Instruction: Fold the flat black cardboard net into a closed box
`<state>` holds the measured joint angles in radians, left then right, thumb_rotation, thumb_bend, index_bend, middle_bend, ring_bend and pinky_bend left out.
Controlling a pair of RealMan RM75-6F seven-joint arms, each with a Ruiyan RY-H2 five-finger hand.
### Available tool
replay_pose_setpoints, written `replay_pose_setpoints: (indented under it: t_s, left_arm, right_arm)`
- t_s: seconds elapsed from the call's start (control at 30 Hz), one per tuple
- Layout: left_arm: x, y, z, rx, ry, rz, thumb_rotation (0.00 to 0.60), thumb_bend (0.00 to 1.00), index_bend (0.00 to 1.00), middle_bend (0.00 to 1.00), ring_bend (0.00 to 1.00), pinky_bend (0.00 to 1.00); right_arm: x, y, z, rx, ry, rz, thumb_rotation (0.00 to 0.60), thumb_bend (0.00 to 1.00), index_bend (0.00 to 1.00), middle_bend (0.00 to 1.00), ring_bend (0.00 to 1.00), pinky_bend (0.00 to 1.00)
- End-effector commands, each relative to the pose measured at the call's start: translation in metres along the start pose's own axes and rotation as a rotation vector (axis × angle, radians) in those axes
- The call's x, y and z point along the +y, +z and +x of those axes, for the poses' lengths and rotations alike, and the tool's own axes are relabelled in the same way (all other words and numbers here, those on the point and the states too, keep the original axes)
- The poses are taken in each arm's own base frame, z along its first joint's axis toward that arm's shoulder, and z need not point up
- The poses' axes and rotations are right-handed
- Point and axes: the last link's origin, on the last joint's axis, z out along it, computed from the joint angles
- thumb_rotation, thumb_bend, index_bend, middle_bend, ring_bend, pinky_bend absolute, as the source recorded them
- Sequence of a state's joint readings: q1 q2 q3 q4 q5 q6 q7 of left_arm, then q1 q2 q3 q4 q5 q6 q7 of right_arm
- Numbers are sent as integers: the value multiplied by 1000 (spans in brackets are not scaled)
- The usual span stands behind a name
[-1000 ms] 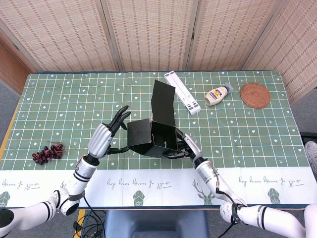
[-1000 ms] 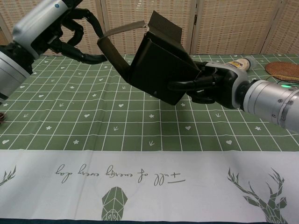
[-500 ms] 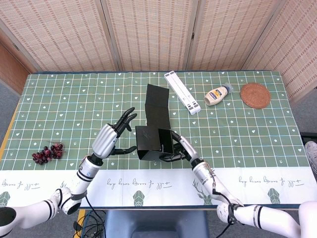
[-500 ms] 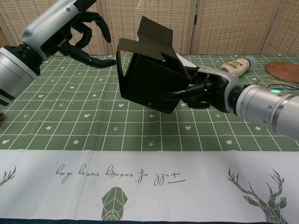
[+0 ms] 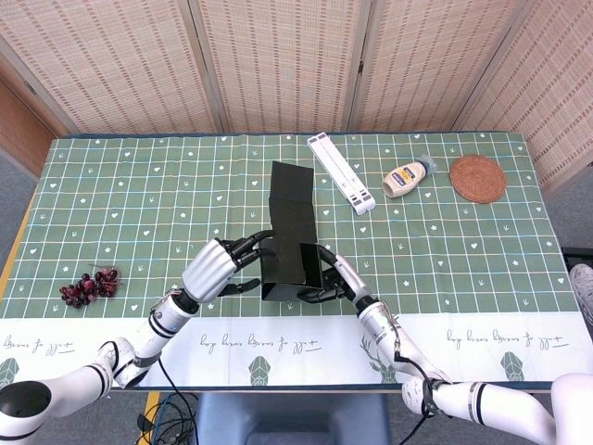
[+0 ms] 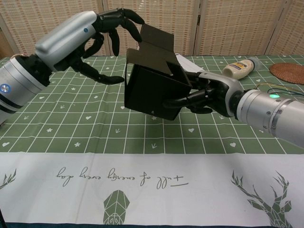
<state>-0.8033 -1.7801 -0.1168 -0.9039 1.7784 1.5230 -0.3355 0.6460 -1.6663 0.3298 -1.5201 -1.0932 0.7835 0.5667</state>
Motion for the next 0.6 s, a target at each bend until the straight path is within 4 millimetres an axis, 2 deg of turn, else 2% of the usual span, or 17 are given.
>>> replay_pose_setpoints:
  t_s: [0.03, 0.3, 0.6]
  left_arm:
    - [3, 2, -6, -7, -9, -10, 600, 145, 338, 201, 518, 851]
    - [6, 6, -23, -36, -6, -24, 600, 145, 343, 211, 528, 852]
    - [1, -1, -51, -110, 28, -25, 600, 144, 361, 237, 534, 854]
  right_arm:
    - [2, 2, -2, -3, -19, -3, 600, 131, 293, 453, 842, 1000]
    - [10, 8, -3, -2, -98, -17, 600, 130, 293, 453, 842, 1000]
    - [23, 18, -6, 2, -176, -42, 600, 131, 293, 453, 842, 1000]
